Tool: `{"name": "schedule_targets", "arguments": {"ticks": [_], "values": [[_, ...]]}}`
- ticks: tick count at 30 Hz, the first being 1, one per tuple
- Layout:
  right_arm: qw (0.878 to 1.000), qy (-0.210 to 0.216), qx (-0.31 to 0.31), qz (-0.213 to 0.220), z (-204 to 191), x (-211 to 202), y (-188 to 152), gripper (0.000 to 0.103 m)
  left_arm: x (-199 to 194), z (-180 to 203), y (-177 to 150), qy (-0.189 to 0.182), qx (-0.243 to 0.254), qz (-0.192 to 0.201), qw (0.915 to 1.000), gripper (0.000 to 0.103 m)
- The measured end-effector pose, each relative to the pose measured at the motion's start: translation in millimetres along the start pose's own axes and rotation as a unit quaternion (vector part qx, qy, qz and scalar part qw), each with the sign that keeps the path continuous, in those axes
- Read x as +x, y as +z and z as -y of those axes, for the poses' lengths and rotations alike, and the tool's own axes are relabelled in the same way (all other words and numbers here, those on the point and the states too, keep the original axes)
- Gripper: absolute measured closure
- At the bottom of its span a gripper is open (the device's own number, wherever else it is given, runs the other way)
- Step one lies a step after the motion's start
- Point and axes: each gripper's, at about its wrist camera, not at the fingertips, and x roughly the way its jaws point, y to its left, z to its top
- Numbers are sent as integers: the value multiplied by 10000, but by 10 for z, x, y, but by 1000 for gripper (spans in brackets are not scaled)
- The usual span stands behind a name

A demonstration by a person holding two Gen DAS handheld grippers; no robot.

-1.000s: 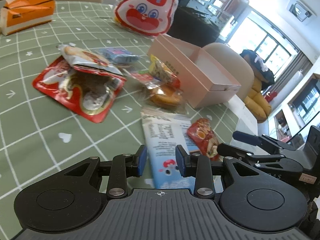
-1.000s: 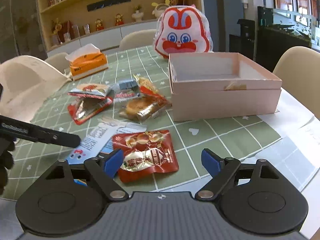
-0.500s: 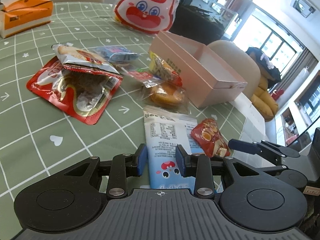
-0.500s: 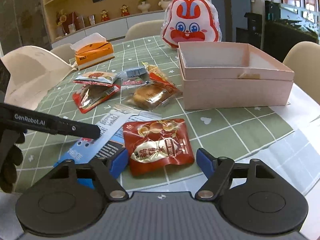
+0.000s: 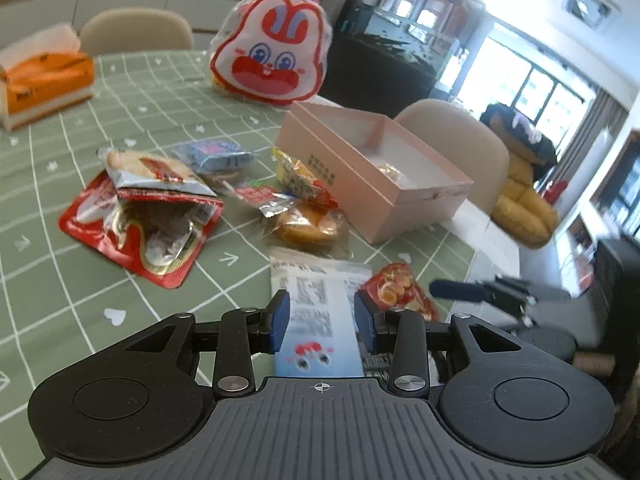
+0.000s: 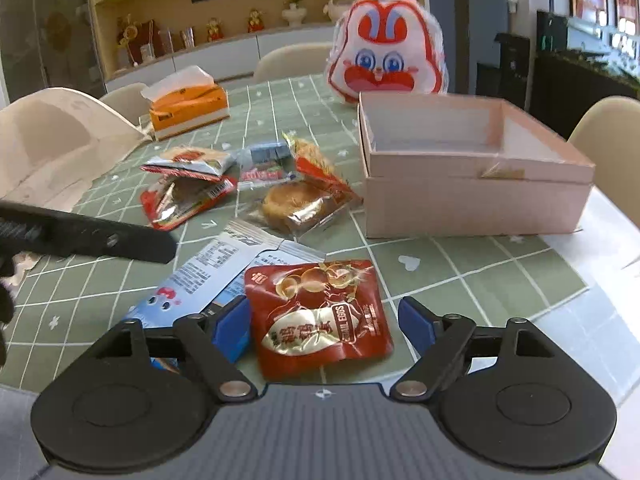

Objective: Organize snacks

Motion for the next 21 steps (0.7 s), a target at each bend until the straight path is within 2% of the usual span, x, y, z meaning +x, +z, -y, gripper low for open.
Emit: {"name": "schedule_targets", "arguments": {"ticks": [2,4,7,11,14,17,19,21], "values": [[10000,-58,-33,-4,19,19,25,22,6,57,-22,-9,193,-41,9998,63],[9995,-258,-81,168,68,-37,21,22,35,126,-23,-68,385,-89,9992,63],[9992,-218,145,313,276,-170,-19,22,145,231,22,-251,536,-146,9981,63],[9980,-365,320,393,523,-348,-154,22,436,349,167,-564,486,-220,9970,63],[9979,-466,223,387,601,-419,-286,22,722,387,297,-561,465,-293,9969,63],[9970,-625,243,392,701,-453,-368,22,929,414,315,-654,452,-572,9952,62],[9957,-729,380,421,828,-470,-407,22,939,491,249,-724,638,-704,9928,62],[9942,-802,551,452,964,-469,-423,22,887,641,145,-800,1033,-841,9879,62]]}}
